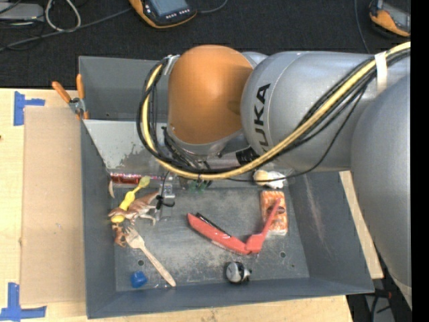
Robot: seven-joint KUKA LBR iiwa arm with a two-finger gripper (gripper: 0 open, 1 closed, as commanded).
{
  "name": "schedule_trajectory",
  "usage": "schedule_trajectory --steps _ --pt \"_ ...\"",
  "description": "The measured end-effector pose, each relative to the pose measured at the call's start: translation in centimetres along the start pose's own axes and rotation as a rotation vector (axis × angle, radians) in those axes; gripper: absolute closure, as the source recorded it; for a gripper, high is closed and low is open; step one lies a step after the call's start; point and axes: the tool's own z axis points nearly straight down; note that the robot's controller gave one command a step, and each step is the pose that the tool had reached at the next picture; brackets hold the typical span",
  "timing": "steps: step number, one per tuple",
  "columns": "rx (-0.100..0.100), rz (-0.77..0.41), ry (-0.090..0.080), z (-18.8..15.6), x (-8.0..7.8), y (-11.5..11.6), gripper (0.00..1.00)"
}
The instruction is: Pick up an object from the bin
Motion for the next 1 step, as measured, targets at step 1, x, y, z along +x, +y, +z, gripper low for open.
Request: schedule_trajectory --steps 1 --pt "-0.001 0.051 -0.003 7.29 -2.06 -1.77 0.0"
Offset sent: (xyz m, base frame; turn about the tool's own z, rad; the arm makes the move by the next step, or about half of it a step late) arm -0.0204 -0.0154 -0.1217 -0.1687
